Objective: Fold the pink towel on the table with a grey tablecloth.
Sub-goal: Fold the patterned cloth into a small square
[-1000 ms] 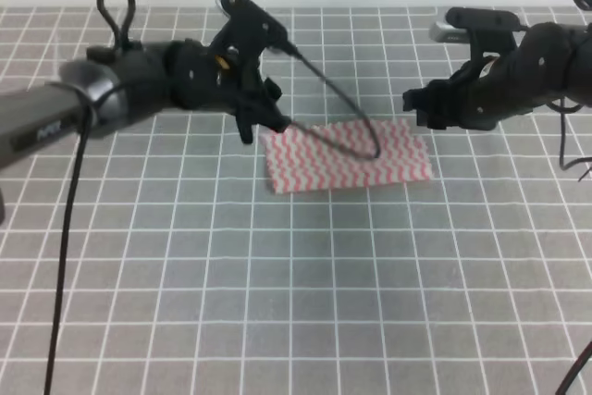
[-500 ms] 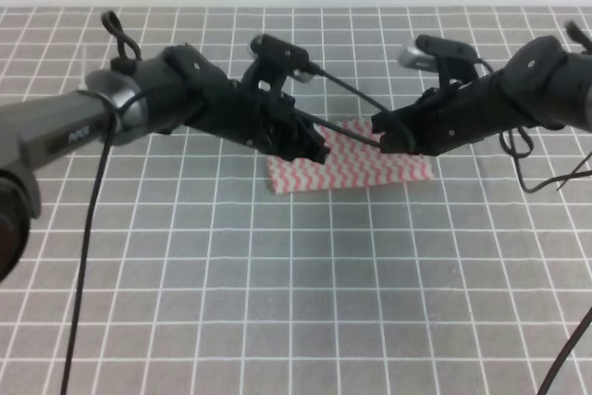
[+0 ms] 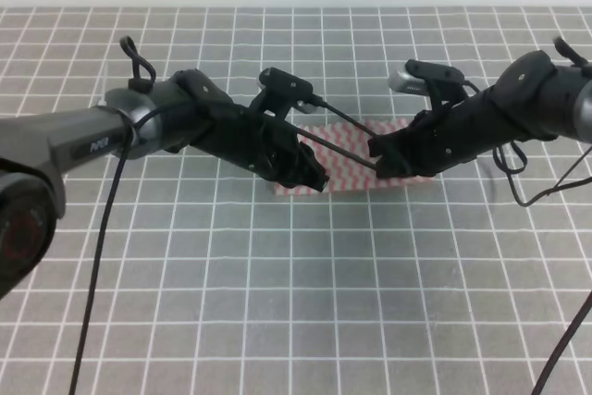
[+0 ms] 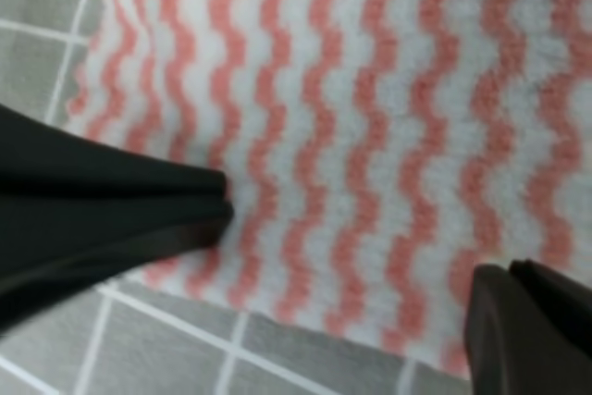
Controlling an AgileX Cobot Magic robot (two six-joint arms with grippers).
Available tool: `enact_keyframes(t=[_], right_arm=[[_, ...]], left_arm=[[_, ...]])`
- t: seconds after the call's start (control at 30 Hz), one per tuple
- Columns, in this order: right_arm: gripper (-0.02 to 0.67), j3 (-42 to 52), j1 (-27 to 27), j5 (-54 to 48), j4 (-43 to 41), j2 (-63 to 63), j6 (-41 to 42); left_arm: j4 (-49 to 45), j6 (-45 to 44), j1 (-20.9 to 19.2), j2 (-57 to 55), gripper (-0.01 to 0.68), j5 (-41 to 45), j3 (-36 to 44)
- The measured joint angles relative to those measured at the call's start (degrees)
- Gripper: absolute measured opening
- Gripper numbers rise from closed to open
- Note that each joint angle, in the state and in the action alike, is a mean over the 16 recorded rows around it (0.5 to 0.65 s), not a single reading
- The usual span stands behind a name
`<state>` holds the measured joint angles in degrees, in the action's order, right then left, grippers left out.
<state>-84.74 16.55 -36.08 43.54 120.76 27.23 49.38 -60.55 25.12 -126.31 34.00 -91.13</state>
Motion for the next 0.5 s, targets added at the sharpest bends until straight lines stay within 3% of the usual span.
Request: enact_keyframes(t=[0.5], right_arm=[[-0.017, -3.0, -1.3, -3.1, -8.3, -2.2, -4.0]], left_arm=[[-3.1, -0.2, -0.1, 1.9, -0.001, -2.0, -2.1]])
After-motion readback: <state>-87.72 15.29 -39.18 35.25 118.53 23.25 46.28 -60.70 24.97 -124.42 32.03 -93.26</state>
